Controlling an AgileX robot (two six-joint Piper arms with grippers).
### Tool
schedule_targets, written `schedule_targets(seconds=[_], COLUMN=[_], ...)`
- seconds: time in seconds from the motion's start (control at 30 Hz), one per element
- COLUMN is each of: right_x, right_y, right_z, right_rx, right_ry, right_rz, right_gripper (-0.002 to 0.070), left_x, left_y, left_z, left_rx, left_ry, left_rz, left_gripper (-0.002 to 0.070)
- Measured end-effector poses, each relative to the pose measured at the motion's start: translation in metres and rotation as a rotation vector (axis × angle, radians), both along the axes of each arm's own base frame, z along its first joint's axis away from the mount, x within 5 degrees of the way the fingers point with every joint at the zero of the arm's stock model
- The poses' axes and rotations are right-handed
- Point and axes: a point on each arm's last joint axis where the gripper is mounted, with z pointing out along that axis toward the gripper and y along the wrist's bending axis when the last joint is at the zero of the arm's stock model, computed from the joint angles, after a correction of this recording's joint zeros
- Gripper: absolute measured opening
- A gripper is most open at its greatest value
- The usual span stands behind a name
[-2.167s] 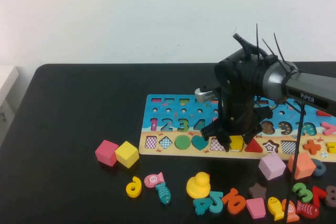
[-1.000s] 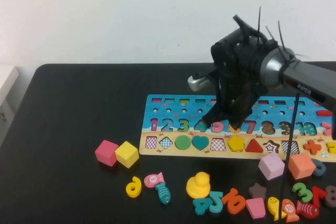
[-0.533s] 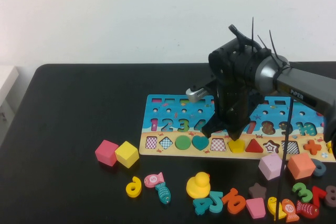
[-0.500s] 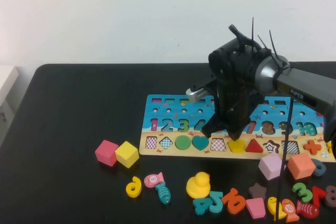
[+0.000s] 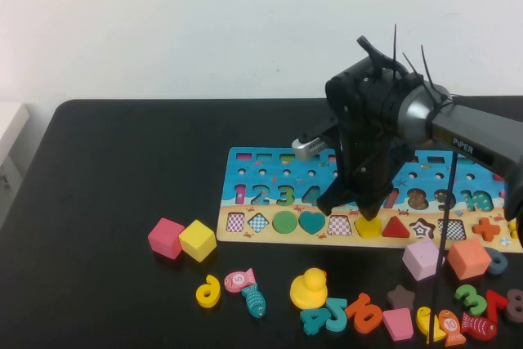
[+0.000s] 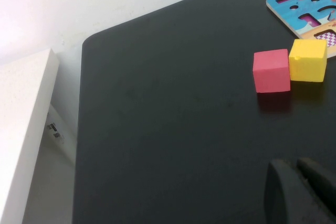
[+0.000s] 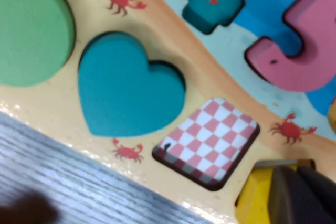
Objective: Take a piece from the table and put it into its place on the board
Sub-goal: Place the "Pentagon" into the hole of the Pentagon
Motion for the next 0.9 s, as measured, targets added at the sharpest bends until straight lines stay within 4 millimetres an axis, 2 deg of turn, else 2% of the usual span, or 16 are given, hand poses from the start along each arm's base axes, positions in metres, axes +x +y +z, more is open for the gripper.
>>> schedule_targets(seconds=[0.5, 0.9], right_x=[0.0, -0.003], right_y=[-0.001, -0.012], right_z=[0.004, 0.045], right_rx=[-0.007, 0.003], right_ry=[-0.003, -0.075], right_rz=[0.075, 0.093], right_gripper=[0.0019, 0.0019], left_x=[0.0, 0.0], left_y=[0.0, 0.0], left_z=[0.0, 0.0], left_rx=[0.0, 0.0], left_ry=[0.0, 0.0], left_rz=[0.0, 0.0], left_gripper=[-0.0003, -0.0003])
